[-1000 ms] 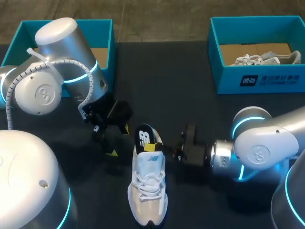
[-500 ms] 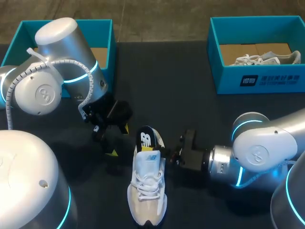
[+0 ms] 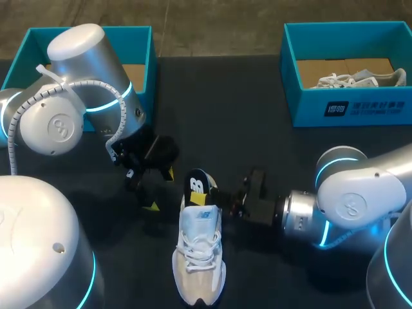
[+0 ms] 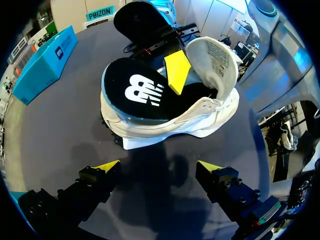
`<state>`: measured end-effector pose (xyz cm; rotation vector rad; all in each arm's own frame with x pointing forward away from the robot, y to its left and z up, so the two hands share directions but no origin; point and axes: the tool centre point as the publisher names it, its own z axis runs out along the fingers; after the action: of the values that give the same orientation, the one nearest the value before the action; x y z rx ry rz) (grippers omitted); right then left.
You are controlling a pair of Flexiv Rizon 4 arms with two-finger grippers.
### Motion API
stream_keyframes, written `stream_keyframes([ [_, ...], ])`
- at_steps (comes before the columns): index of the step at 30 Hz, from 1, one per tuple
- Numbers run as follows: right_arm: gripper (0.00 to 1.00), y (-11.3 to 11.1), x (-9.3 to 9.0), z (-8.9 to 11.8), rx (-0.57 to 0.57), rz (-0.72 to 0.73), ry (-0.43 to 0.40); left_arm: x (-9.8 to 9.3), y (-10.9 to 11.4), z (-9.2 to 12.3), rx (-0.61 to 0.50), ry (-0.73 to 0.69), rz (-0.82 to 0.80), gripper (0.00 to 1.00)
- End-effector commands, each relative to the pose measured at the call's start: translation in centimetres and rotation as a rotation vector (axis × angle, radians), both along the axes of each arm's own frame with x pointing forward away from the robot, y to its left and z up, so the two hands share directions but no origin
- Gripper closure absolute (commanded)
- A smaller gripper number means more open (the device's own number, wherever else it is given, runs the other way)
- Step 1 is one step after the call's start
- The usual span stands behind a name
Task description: Take the shoe out of the shoebox, open the shoe tongue, remove and reinsert the insole, then place the shoe into the shoebox
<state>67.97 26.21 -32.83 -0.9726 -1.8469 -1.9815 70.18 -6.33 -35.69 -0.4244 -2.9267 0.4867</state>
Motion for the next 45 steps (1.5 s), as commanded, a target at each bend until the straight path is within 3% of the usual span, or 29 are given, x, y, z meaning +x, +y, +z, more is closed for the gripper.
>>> stream_keyframes([
  [1,0.65,-0.3,0.0,0.5,-0.011,-0.019,-0.005,-0.1,0.0,-0.1,0.000,-0.003,0.001,0.00],
  [7,0.71,-1.0,0.6,0.5,-0.004,-0.055,-0.005,-0.1,0.0,-0.1,0.000,-0.003,0.001,0.00],
  [8,0.78,-1.0,0.8,0.5,-0.003,-0.059,-0.004,-0.1,0.0,-0.1,0.000,-0.003,0.001,0.00],
  [10,1.00,-1.1,0.9,0.4,-0.009,-0.080,0.003,-0.1,0.0,-0.1,0.000,-0.003,0.001,0.00],
  [26,1.00,-0.9,0.0,-2.3,-0.078,-0.137,0.130,-0.1,0.0,-0.1,0.000,-0.003,0.001,0.00],
  [36,1.00,-1.0,-0.9,-3.0,-0.058,-0.131,0.128,-0.1,0.0,-0.1,0.000,-0.003,0.001,0.00],
  [38,0.92,-1.0,-1.0,-2.8,-0.052,-0.126,0.115,-0.1,0.0,-0.1,0.000,-0.003,0.001,0.00],
  [39,0.73,-1.0,-0.9,-2.4,-0.045,-0.125,0.100,-0.1,0.0,-0.1,0.000,-0.003,0.001,0.00],
  [43,0.64,-0.9,-0.7,-1.5,-0.036,-0.116,0.071,-0.1,0.0,-0.1,0.000,-0.003,0.001,0.00],
  [45,0.64,-0.9,-0.5,-1.2,-0.034,-0.116,0.061,-0.1,0.0,-0.1,0.000,-0.003,0.001,0.00],
])
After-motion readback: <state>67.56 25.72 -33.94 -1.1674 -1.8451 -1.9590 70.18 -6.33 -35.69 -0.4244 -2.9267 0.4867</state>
